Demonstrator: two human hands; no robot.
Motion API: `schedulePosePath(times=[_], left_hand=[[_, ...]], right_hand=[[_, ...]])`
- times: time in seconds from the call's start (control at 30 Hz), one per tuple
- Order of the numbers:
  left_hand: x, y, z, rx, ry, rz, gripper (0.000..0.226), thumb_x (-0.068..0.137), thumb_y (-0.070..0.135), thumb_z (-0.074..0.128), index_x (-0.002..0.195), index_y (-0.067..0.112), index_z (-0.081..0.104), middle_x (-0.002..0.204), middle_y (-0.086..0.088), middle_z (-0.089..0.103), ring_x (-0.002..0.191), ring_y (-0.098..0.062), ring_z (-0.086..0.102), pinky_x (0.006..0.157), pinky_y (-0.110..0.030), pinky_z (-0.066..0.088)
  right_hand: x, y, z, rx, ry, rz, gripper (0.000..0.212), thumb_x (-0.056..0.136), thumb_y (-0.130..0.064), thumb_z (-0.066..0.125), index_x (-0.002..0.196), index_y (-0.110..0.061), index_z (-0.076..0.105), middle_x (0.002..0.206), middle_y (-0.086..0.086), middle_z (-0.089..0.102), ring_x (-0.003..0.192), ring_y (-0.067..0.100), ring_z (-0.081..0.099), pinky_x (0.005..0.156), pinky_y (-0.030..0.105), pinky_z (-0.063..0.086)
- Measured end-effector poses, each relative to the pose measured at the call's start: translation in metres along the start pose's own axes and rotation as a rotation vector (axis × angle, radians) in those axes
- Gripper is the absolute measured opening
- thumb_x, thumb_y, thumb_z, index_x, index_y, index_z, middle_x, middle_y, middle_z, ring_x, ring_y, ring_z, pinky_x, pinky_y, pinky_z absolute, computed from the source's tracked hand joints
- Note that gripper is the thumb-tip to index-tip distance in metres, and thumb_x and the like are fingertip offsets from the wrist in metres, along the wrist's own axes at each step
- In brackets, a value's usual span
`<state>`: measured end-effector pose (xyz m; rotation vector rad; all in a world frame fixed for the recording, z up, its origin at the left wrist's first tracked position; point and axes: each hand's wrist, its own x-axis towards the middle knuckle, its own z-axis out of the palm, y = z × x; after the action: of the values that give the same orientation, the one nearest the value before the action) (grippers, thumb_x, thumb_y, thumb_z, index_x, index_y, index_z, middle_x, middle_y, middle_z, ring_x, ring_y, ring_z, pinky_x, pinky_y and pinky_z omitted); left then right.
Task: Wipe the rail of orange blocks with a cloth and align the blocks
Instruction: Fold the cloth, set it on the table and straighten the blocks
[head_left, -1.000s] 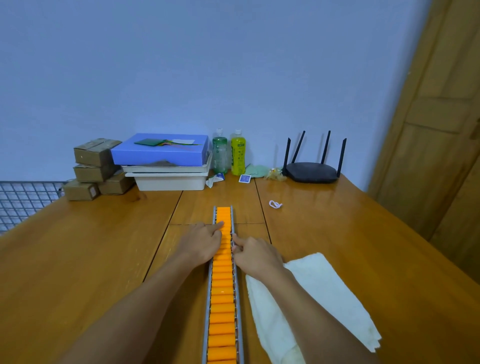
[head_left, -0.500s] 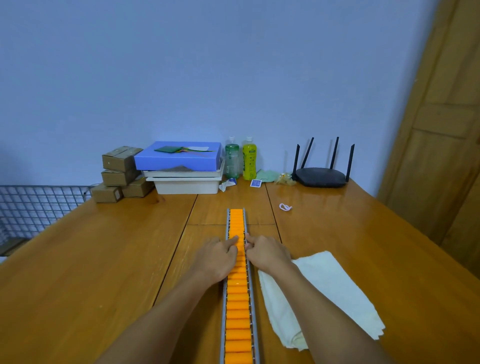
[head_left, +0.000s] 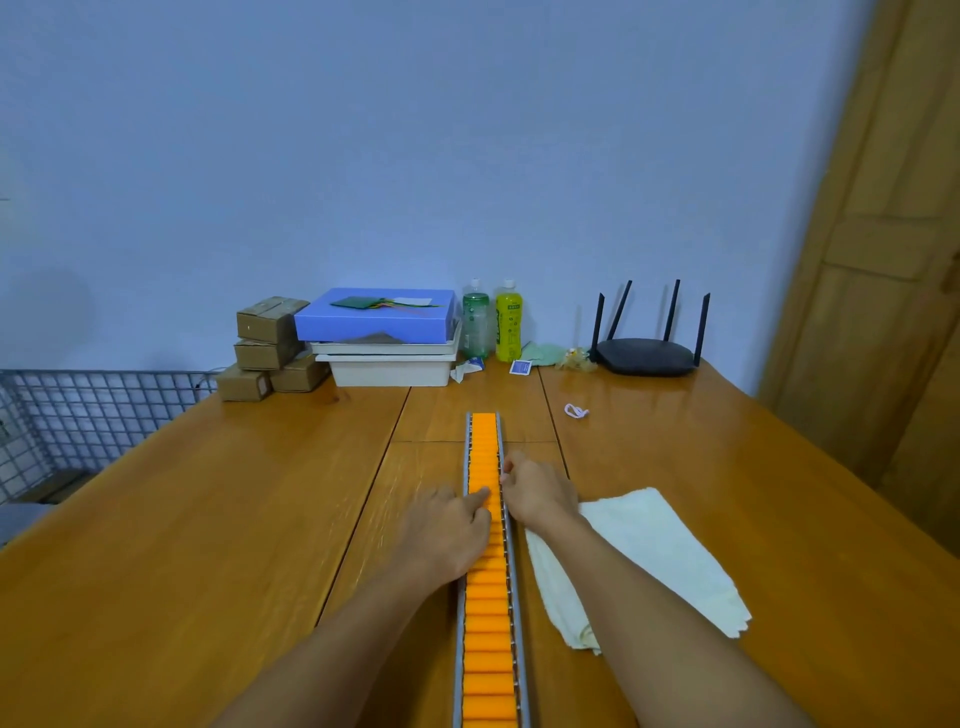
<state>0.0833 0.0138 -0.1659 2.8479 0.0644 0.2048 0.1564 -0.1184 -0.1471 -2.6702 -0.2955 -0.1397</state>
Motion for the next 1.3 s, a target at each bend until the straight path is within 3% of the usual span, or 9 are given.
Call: schedulePosePath(times=[0.13,0.23,0.37,0.5,0.73,0.97,1.3], left_hand=[[-0.01,0.002,-0.003,0.039,-0.021,-0.009,0.051,0.106,0.041,0.023,0.156,0.037,0.033,0.128,-0.009,0.057,0.121,-0.022,0.048,0.101,-0.039,0.043],[-0.015,0.005,-0.005,0.02,-0.034,-0.006,0.051,0.105,0.041,0.024,0.155,0.036,0.036,0.133,-0.009,0.056,0.125,-0.023,0.047,0.104,-0.04,0.042],[-0.024,0.006,-0.006,0.016,-0.047,-0.005,0.051,0.105,0.039,0.024,0.155,0.036,0.036,0.137,-0.01,0.056,0.129,-0.025,0.045,0.107,-0.041,0.04],[-0.038,0.009,-0.006,0.013,-0.055,-0.003,0.051,0.105,0.039,0.025,0.155,0.036,0.036,0.138,-0.01,0.056,0.13,-0.025,0.044,0.108,-0.042,0.039],[-0.062,0.015,-0.011,0.022,-0.059,0.01,0.051,0.105,0.039,0.025,0.154,0.034,0.038,0.15,-0.012,0.049,0.139,-0.028,0.04,0.113,-0.043,0.036],[-0.087,0.017,-0.01,0.049,-0.071,0.001,0.055,0.102,0.044,0.021,0.154,0.035,0.038,0.145,-0.009,0.055,0.134,-0.029,0.045,0.112,-0.045,0.037],[-0.13,0.027,-0.018,0.054,-0.081,0.005,0.052,0.105,0.042,0.024,0.156,0.034,0.035,0.151,-0.013,0.047,0.14,-0.03,0.039,0.113,-0.044,0.035]], right_hand=[[-0.014,0.003,-0.006,-0.02,0.073,-0.064,0.025,0.104,-0.026,0.047,0.118,-0.025,0.067,0.111,0.0,0.069,0.108,0.022,0.059,0.086,0.035,0.043],[-0.024,0.01,-0.016,-0.079,0.108,-0.107,0.025,0.102,-0.025,0.046,0.111,-0.024,0.07,0.109,-0.001,0.069,0.111,0.021,0.053,0.095,0.037,0.039],[-0.043,0.015,-0.022,-0.075,0.054,-0.195,0.03,0.101,-0.026,0.044,0.106,-0.024,0.073,0.106,-0.002,0.069,0.108,0.021,0.051,0.095,0.038,0.037],[-0.061,0.019,-0.025,-0.132,0.068,-0.255,0.029,0.102,-0.03,0.045,0.112,-0.025,0.072,0.116,-0.003,0.064,0.112,0.02,0.047,0.096,0.038,0.038],[-0.091,0.024,-0.023,-0.158,0.101,-0.286,0.033,0.103,-0.033,0.043,0.122,-0.024,0.068,0.121,0.0,0.06,0.115,0.021,0.045,0.094,0.036,0.038],[-0.121,0.025,-0.02,-0.176,0.137,-0.303,0.033,0.104,-0.034,0.043,0.124,-0.024,0.066,0.124,0.0,0.06,0.117,0.02,0.047,0.095,0.035,0.04],[-0.162,0.023,-0.023,-0.202,0.169,-0.289,0.035,0.102,-0.035,0.042,0.124,-0.025,0.067,0.12,0.001,0.062,0.112,0.023,0.049,0.093,0.039,0.041]])
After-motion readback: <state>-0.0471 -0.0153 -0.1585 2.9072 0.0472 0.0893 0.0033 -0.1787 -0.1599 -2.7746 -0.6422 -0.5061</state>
